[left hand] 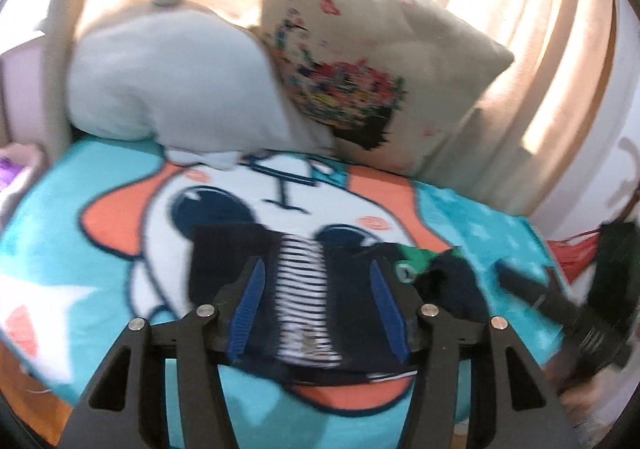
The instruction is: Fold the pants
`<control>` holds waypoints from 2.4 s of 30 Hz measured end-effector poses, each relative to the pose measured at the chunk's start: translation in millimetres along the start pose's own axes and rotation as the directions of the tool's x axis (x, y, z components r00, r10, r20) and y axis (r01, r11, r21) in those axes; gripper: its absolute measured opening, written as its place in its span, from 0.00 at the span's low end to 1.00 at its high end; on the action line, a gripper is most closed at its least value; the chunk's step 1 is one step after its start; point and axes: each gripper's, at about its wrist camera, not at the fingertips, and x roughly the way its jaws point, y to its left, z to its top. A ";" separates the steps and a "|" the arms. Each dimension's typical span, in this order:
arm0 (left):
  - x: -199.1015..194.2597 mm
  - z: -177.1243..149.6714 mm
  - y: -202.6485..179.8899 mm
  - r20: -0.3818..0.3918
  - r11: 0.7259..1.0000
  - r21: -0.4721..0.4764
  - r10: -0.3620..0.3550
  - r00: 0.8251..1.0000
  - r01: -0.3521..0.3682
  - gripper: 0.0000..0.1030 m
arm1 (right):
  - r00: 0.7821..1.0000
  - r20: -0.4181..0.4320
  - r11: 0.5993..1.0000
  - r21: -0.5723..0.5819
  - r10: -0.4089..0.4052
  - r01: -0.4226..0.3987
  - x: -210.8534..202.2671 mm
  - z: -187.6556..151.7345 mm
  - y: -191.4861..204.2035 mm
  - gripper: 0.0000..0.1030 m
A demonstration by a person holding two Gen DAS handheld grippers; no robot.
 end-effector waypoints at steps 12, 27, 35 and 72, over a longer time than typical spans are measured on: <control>-2.0 -21.8 15.7 -0.014 0.997 0.009 0.082 0.997 -0.082 0.53 | 0.982 -0.161 0.985 0.125 -0.095 0.116 74.4 -3.4 -21.6 0.40; -3.4 -26.1 93.6 -0.048 0.954 -0.212 0.205 0.978 -0.210 0.58 | 0.988 -0.128 0.993 0.074 -0.085 0.095 56.9 0.0 12.5 0.56; -2.4 -36.2 113.5 -0.076 0.939 -0.262 0.212 0.974 -0.224 0.58 | 0.969 -0.247 1.000 0.008 -0.015 0.017 104.1 -14.6 55.5 0.56; -44.2 -41.8 142.5 0.018 0.891 -0.197 0.421 0.907 -0.410 0.59 | 0.898 -0.423 0.977 -0.208 -0.122 0.035 211.4 -10.2 154.1 0.68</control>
